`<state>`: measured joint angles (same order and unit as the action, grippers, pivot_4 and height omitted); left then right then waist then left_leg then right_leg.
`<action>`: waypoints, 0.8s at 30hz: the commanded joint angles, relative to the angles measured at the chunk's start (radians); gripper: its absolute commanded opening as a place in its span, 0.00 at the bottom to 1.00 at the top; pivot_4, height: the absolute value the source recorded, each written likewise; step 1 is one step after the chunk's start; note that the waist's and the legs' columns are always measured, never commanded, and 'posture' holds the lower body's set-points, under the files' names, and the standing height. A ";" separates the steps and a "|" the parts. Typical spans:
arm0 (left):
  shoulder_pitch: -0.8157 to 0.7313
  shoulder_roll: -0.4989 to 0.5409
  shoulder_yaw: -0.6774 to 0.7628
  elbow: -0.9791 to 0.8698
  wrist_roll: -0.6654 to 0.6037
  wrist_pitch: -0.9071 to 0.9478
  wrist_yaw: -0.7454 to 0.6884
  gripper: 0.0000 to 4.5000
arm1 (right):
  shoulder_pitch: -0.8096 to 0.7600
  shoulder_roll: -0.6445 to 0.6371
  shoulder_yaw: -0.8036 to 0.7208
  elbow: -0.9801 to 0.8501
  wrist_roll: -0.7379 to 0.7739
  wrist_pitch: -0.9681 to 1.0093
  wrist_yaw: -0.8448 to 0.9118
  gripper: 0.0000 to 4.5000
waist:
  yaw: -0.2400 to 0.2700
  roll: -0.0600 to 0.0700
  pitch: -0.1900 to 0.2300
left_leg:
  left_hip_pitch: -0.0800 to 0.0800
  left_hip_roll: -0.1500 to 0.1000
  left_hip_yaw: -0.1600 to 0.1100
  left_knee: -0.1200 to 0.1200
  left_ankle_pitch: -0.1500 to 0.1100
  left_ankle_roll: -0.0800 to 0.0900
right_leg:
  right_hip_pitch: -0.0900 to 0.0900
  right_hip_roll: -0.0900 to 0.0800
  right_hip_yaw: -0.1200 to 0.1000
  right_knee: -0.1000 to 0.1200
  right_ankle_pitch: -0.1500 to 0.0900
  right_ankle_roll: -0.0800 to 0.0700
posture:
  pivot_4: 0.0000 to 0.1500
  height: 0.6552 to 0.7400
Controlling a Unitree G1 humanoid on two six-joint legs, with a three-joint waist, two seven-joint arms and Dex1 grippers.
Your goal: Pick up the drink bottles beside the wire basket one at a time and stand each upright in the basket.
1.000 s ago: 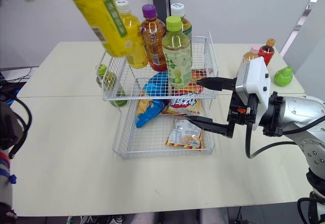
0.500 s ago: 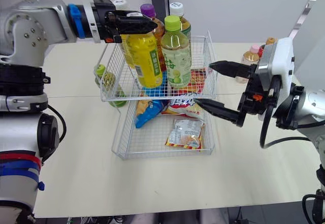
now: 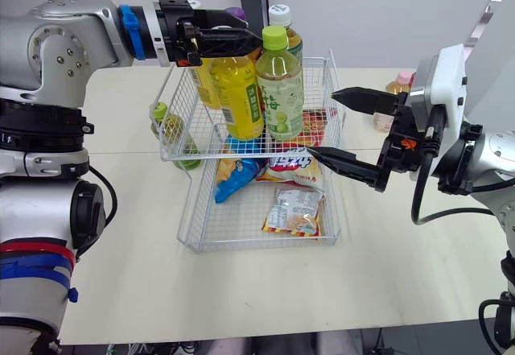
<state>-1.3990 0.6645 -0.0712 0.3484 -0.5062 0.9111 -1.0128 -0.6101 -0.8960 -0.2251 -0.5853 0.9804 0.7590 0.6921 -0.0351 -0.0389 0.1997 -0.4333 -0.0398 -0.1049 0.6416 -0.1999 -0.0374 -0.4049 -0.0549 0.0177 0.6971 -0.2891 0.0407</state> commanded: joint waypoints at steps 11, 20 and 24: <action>0.050 0.228 0.226 -0.149 -0.014 -0.006 0.007 1.00 | -0.003 0.004 0.026 -0.017 -0.056 -0.029 0.005 1.00 | -0.002 0.000 0.000 | 0.000 0.000 -0.001 0.000 0.000 0.000 | 0.000 0.000 -0.001 0.000 0.000 0.000 | 1.00 1.00; 0.382 0.341 0.506 -0.283 -0.008 -0.009 0.173 1.00 | 0.007 0.046 0.072 -0.055 -0.050 -0.024 0.023 1.00 | -0.008 0.001 0.000 | 0.001 0.001 -0.001 0.000 0.000 0.000 | 0.000 0.000 0.001 0.001 0.000 0.000 | 1.00 1.00; 0.587 0.338 0.616 -0.324 0.003 -0.068 0.214 1.00 | 0.015 0.073 0.091 -0.076 -0.046 -0.021 0.009 1.00 | -0.005 0.001 0.000 | 0.001 0.002 -0.003 0.000 0.000 0.000 | 0.000 0.000 -0.001 0.000 0.000 0.000 | 1.00 1.00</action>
<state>-0.8361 0.9875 0.4856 0.0716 -0.5068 0.8829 -0.8142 -0.5907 -0.8251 -0.1240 -0.6313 0.9233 0.7451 0.7155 -0.0403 -0.0382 0.1993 -0.4321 -0.0385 -0.1071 0.6413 -0.1999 -0.0375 -0.4048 -0.0549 0.0175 0.6976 -0.2890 0.0404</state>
